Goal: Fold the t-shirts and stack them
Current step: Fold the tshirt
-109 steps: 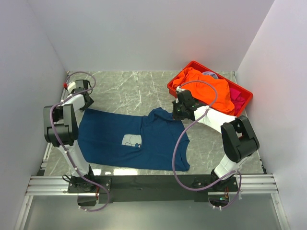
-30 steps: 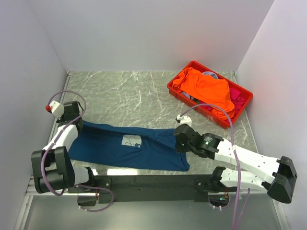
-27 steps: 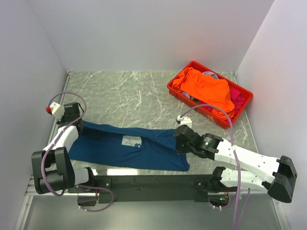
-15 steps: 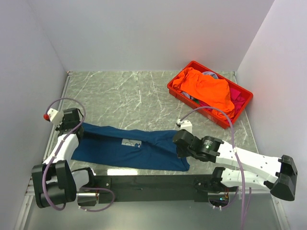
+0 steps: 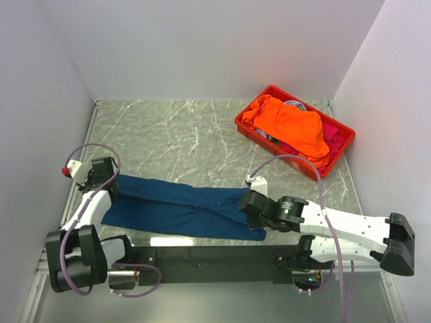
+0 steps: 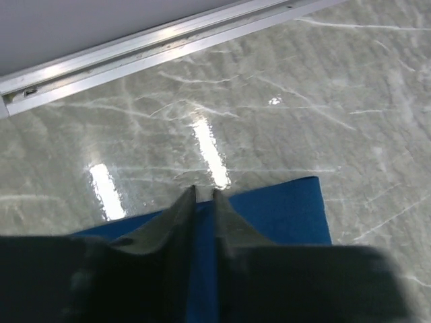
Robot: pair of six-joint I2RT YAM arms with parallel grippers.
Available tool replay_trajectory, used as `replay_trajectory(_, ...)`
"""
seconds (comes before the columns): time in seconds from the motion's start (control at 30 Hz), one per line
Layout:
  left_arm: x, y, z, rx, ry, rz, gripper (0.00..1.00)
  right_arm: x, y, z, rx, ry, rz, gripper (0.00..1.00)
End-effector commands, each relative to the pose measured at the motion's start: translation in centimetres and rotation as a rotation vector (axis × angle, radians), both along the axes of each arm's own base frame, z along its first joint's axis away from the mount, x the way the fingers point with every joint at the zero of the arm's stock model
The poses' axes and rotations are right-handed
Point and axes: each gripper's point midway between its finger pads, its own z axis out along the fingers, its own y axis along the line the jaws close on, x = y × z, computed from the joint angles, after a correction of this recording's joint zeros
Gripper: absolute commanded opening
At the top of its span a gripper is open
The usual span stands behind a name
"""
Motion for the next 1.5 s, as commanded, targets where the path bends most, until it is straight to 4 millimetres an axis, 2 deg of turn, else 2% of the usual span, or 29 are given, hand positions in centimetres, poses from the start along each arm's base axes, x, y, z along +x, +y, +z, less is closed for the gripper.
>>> replay_trajectory(0.0, -0.8, 0.7, 0.6, 0.025, -0.028, 0.056, 0.25, 0.0, -0.6, -0.8, -0.038, -0.006, -0.034, 0.0)
replay_trajectory(0.03, -0.8, 0.7, 0.7, 0.025, -0.032, 0.057, 0.31, 0.1, -0.8, -1.0, -0.051, -0.008, -0.039, 0.0)
replay_trajectory(0.07, -0.8, 0.8, 0.7, 0.026, -0.034, 0.061, 0.48, 0.1, -0.9, -1.1, -0.058, -0.006, -0.045, 0.0)
replay_trajectory(0.1, -0.9, 0.8, 0.9, 0.027, -0.04, 0.065, 0.57, 0.2, -1.1, -1.2, -0.068, -0.007, -0.053, 0.0)
replay_trajectory(0.17, -1.0, 0.9, 1.2, 0.033, -0.047, 0.073, 0.72, 0.2, -1.2, -1.4, -0.081, -0.004, -0.057, 0.01)
replay_trajectory(0.23, -0.9, 1.0, 2.1, 0.04, -0.082, 0.075, 0.77, 0.2, -1.2, -1.4, -0.085, -0.004, -0.058, 0.16)
replay_trajectory(0.27, -0.7, 0.8, 2.5, 0.038, -0.098, 0.067, 0.79, 0.3, -1.2, -1.3, -0.086, -0.009, -0.062, 0.36)
replay_trajectory(0.3, -0.5, 0.7, 3.3, 0.038, -0.136, 0.058, 0.8, 0.6, -0.9, -0.9, -0.081, -0.02, -0.058, 0.45)
replay_trajectory(0.37, 0.3, 0.0, 4.3, 0.031, -0.188, 0.022, 0.82, 1.1, -0.6, -0.1, -0.078, -0.044, -0.054, 0.59)
replay_trajectory(0.47, 1.7, -2.3, 6.1, 0.033, -0.246, -0.067, 0.84, 2.7, 1.2, 2.5, -0.039, -0.114, -0.043, 0.66)
replay_trajectory(0.57, 2.8, -4.6, 7.0, 0.033, -0.257, -0.149, 0.85, 3.9, 4.3, 4.0, 0.047, -0.156, 0.014, 0.66)
replay_trajectory(0.6, 3.5, -5.8, 7.6, 0.032, -0.267, -0.192, 0.85, 4.6, 4.7, 4.0, 0.049, -0.164, 0.029, 0.66)
replay_trajectory(0.77, 5.9, -11.6, 8.1, -0.01, -0.26, -0.421, 0.91, 7.1, 7.3, 2.6, 0.127, -0.128, 0.067, 0.58)
replay_trajectory(0.83, 6.6, -13.7, 7.6, -0.044, -0.261, -0.491, 0.93, 7.7, 7.4, 1.2, 0.14, -0.084, 0.077, 0.56)
replay_trajectory(0.87, 7.2, -17.0, 6.8, -0.094, -0.259, -0.591, 0.94, 8.4, 7.9, 0.4, 0.158, -0.065, 0.08, 0.55)
replay_trajectory(0.9, 7.3, -17.1, 6.3, -0.094, -0.244, -0.592, 0.94, 8.4, 7.9, 0.4, 0.157, -0.065, 0.082, 0.55)
replay_trajectory(0.97, 7.8, -18.8, 5.8, -0.135, -0.254, -0.633, 0.95, 8.6, 7.9, -0.6, 0.154, -0.037, 0.083, 0.54)
replay_trajectory(1.0, 7.8, -19.8, 4.7, -0.146, -0.223, -0.657, 0.95, 8.7, 8.1, -0.9, 0.161, -0.033, 0.083, 0.54)
replay_trajectory(1.17, 7.9, -22.5, 2.3, -0.174, -0.163, -0.709, 0.95, 9.0, 7.8, -3.2, 0.147, 0.024, 0.06, 0.52)
replay_trajectory(1.3, 7.7, -23.4, 0.9, -0.178, -0.132, -0.719, 0.96, 8.6, 7.6, -4.5, 0.131, 0.057, 0.048, 0.51)
replay_trajectory(1.47, 7.7, -23.6, 0.5, -0.172, -0.117, -0.722, 0.96, 8.7, 6.6, -5.7, 0.078, 0.063, 0.016, 0.51)
